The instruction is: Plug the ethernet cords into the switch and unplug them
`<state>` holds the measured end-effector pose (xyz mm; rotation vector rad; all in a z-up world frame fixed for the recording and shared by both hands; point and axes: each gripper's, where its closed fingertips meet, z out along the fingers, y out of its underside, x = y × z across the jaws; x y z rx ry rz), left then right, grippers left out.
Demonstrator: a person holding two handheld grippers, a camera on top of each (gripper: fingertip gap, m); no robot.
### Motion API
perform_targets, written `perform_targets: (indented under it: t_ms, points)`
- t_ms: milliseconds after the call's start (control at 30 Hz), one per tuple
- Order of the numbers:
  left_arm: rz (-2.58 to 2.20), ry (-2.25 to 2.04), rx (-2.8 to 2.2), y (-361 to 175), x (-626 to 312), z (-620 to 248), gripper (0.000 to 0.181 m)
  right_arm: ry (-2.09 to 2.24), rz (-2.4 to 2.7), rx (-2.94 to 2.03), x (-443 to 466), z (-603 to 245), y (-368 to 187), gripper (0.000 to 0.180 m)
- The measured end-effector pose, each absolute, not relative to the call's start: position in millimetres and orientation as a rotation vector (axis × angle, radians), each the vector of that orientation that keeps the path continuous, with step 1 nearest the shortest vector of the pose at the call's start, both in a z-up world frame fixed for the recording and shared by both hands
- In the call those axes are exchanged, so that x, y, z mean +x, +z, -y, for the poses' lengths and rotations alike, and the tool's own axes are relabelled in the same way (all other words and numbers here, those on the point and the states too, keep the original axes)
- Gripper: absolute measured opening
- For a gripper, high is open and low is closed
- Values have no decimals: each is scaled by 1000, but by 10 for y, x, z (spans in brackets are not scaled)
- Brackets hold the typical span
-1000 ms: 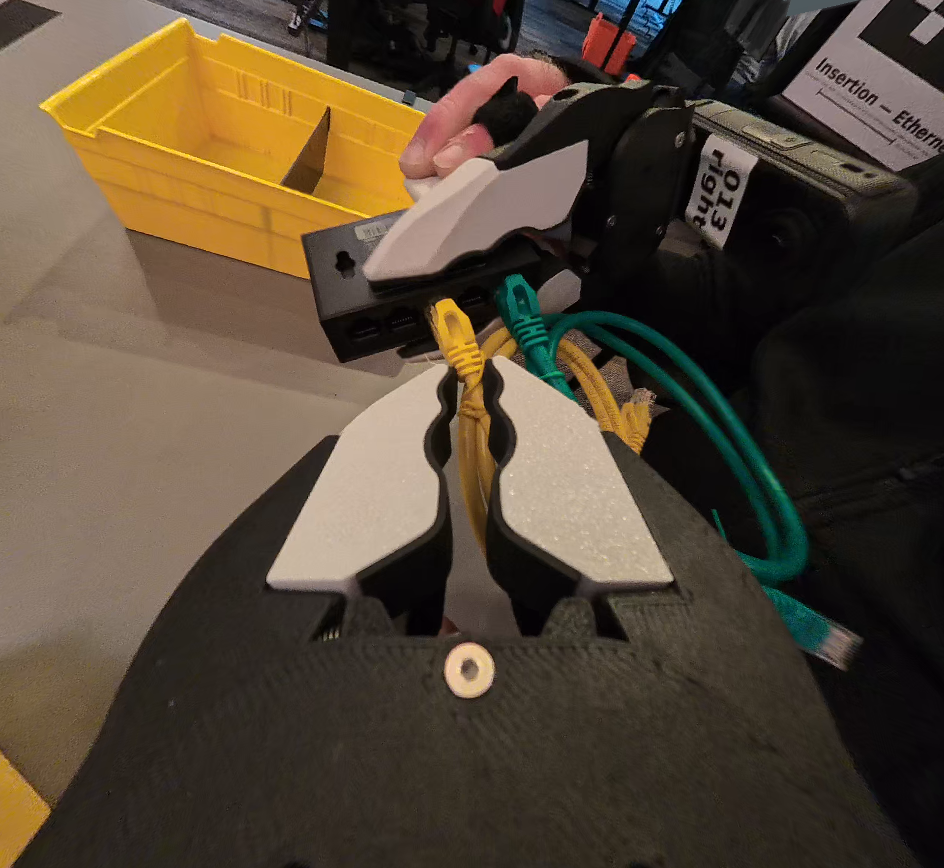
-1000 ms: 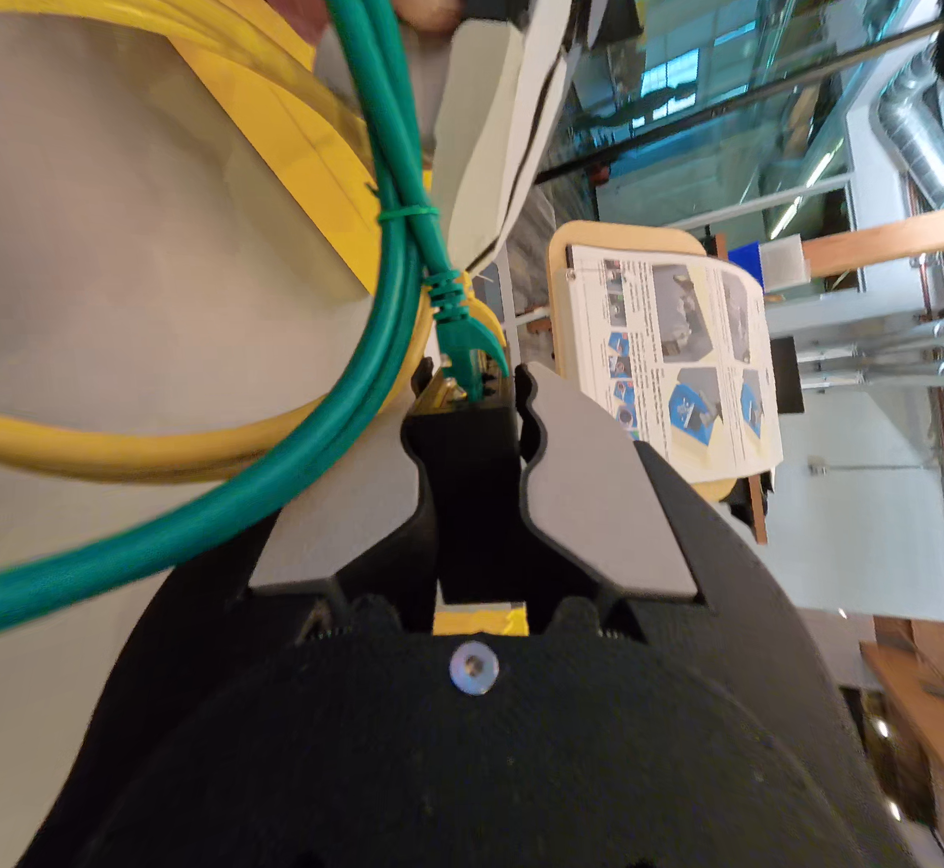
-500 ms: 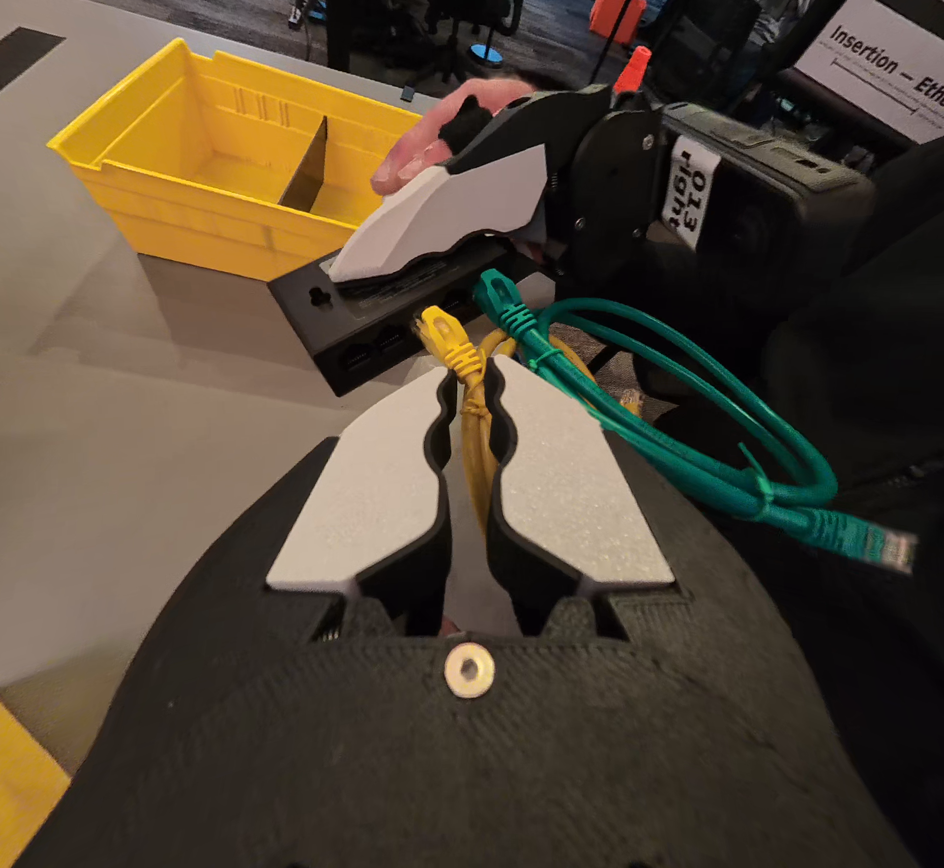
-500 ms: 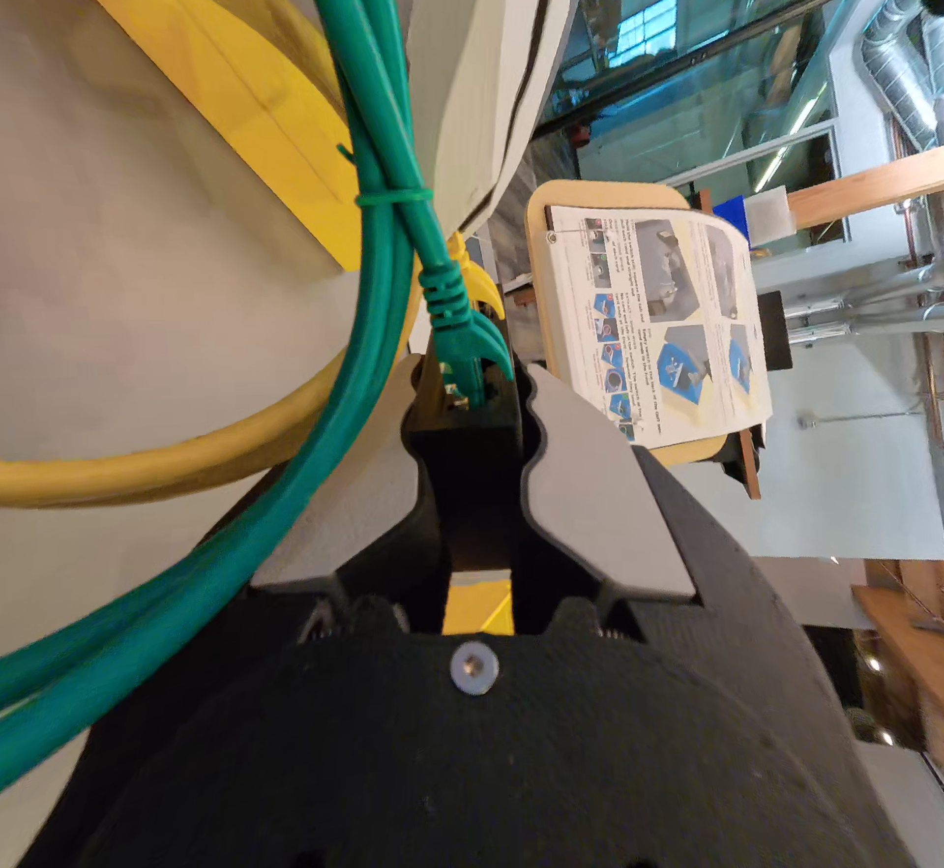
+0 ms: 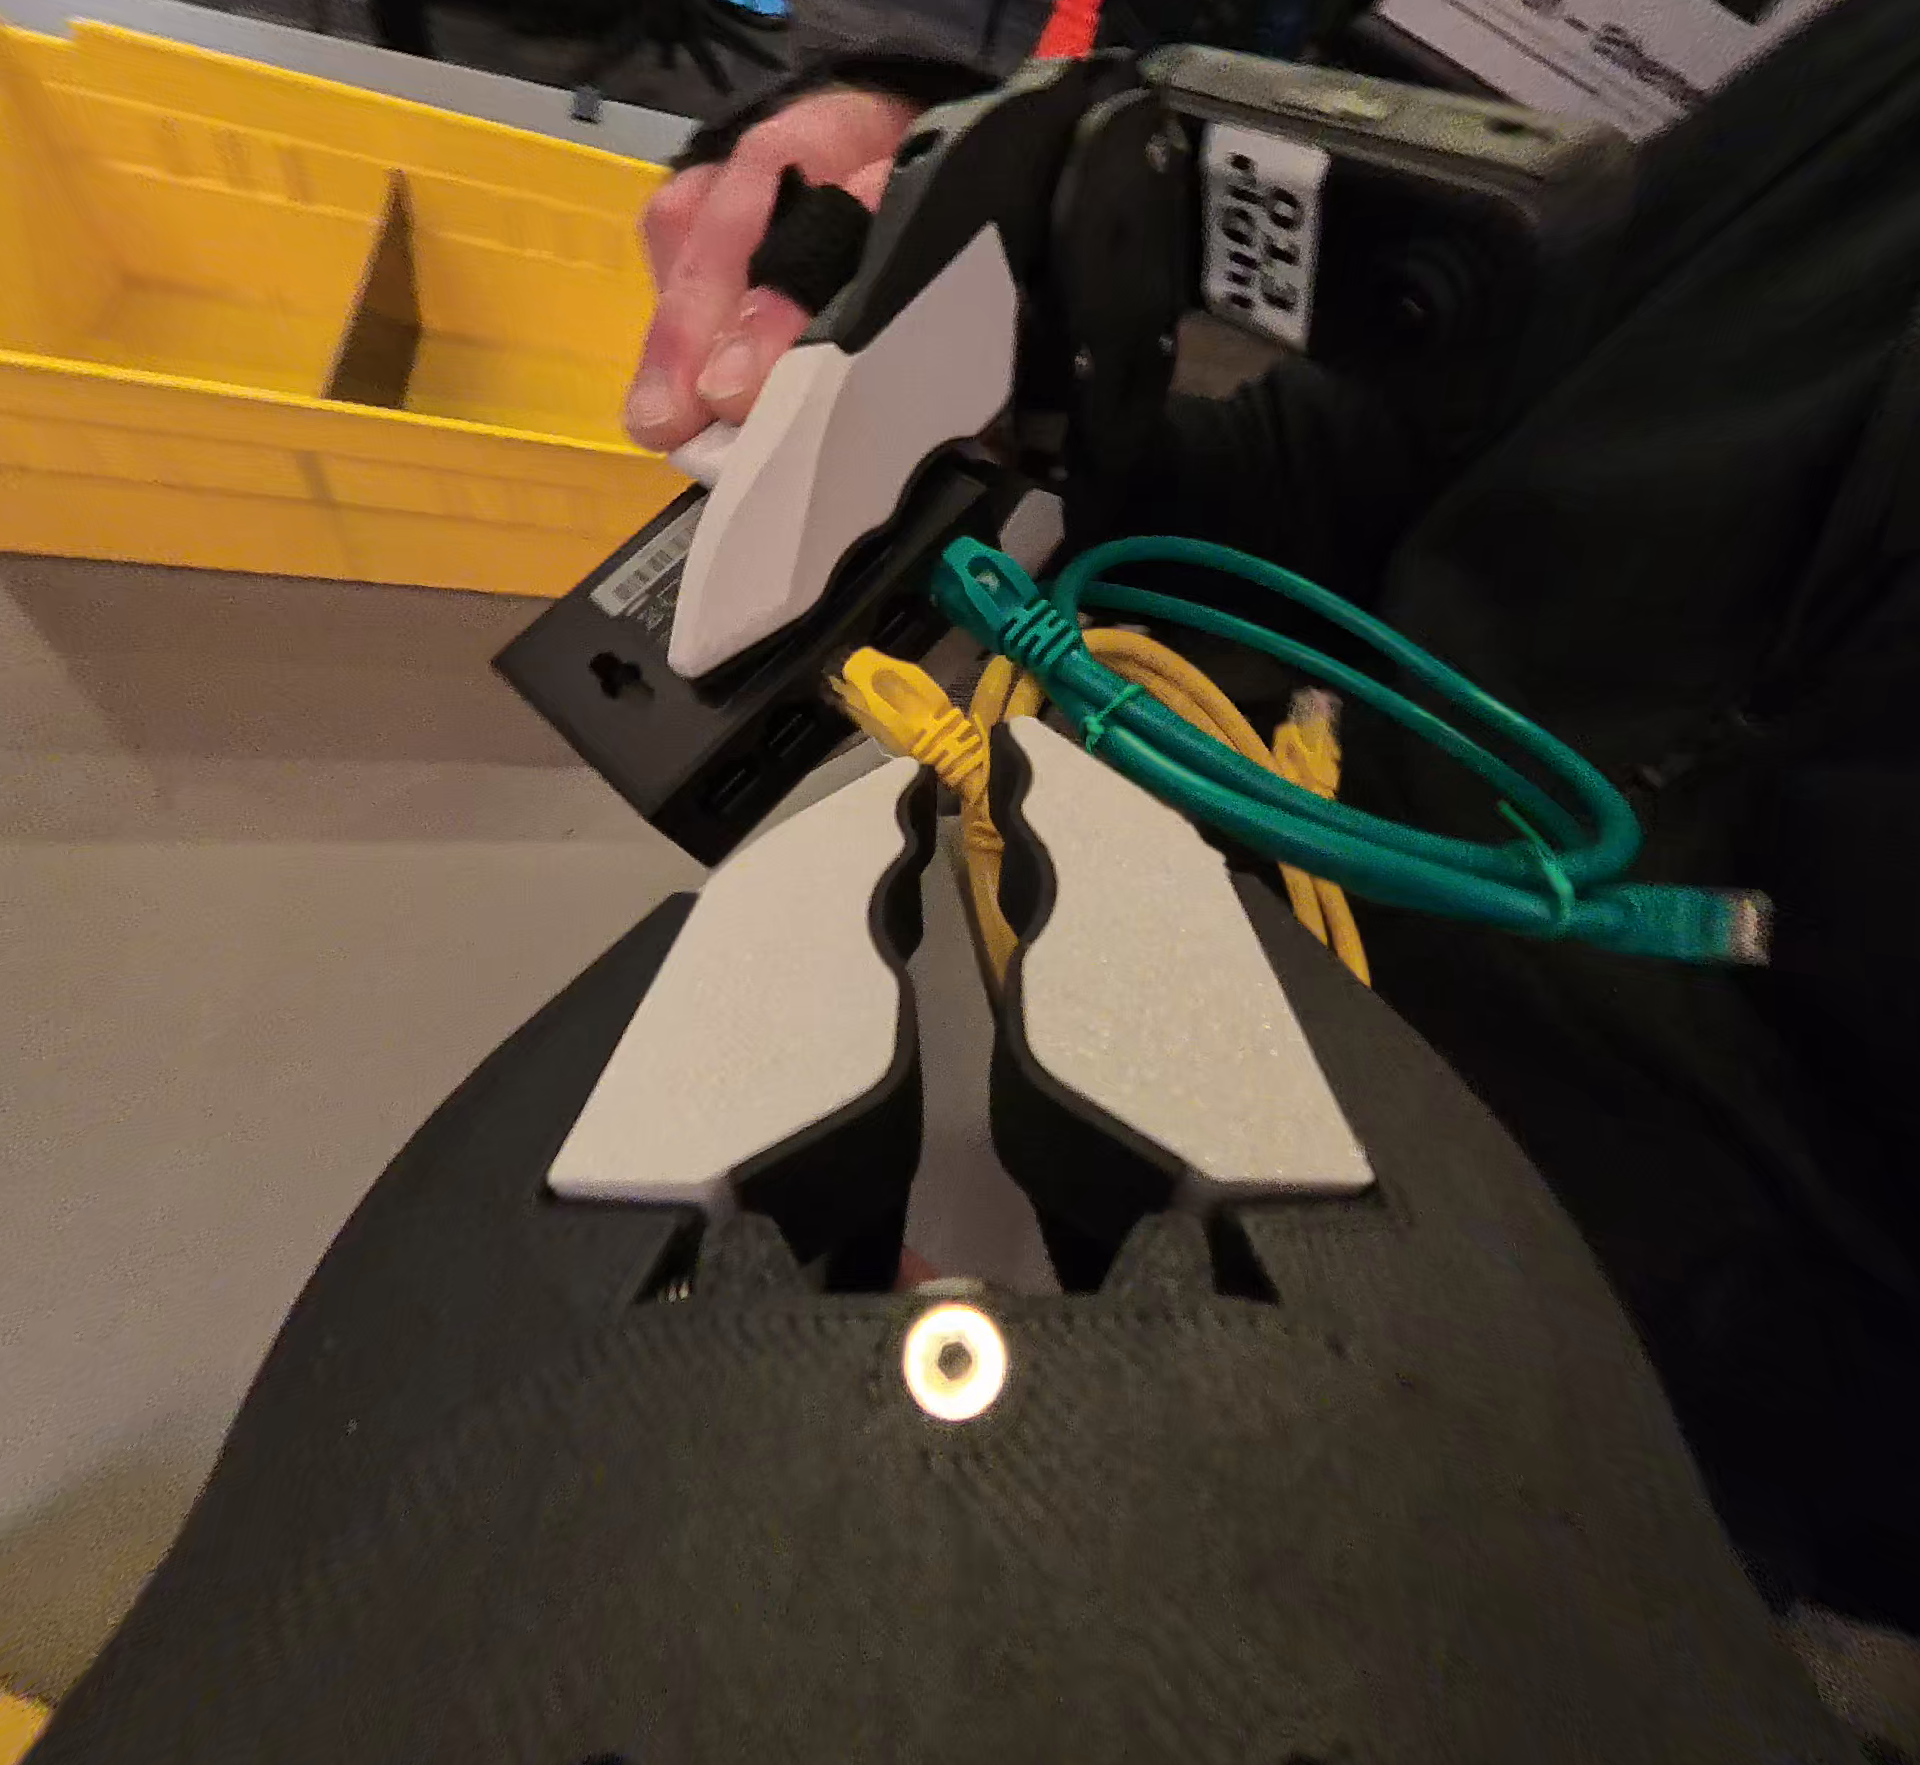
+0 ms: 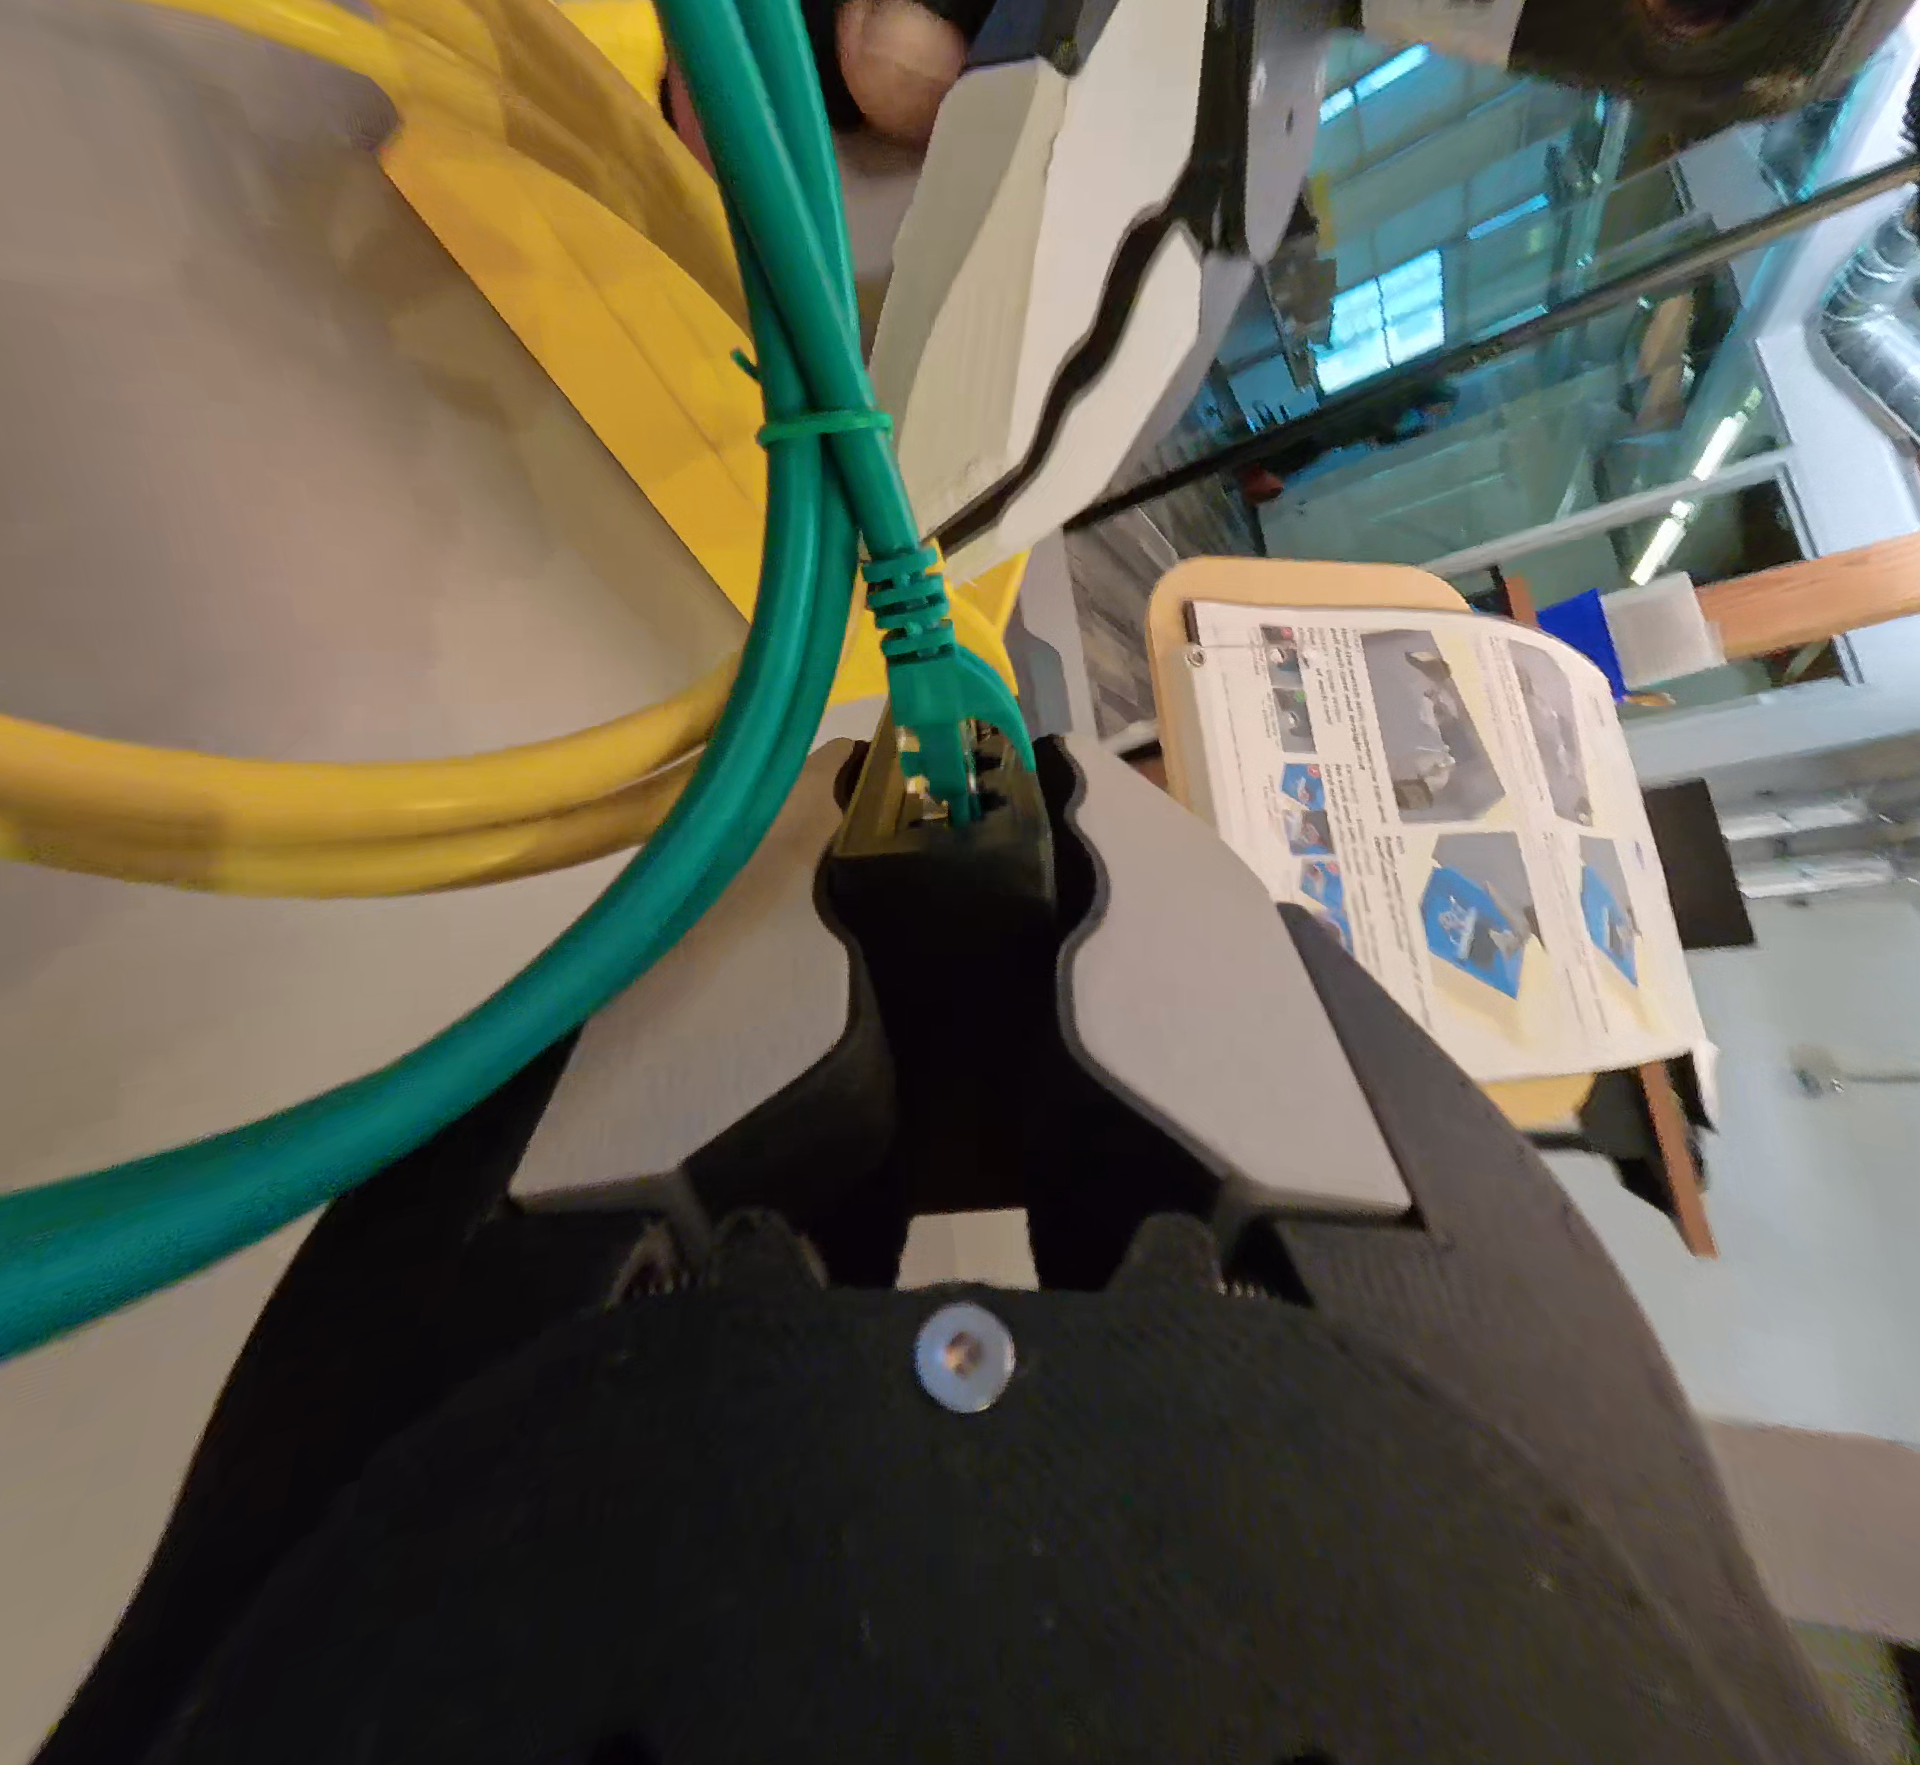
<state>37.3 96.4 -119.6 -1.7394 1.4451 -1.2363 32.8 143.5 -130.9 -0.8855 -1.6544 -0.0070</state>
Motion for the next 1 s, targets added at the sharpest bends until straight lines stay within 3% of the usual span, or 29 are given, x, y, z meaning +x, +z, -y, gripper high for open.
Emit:
perform_targets:
  t_ms: [433, 600, 733, 833, 1000]
  points:
    - [-1449, -1246, -1765, -1233, 348, -992, 10, -5, 1682, -888, 312, -1420, -1346, 33]
    - [-1331, -972, -1713, -910, 105, -1144, 24, -65, 1615, -931, 316, -1544, -1275, 33]
    - [-1190, -620, -1765, -645, -610, -1333, 27, -68, 1571, -1004, 414, -1652, -1293, 33]
    - [-1101, -176, -1970, -866, -1443, -1539, 30, -15, 1566, -1015, 419, -1645, -1294, 33]
    - [-1008, 38, -2289, -1629, -2349, -1499, 33, -7, 1595, -1014, 341, -1609, -1360, 33]
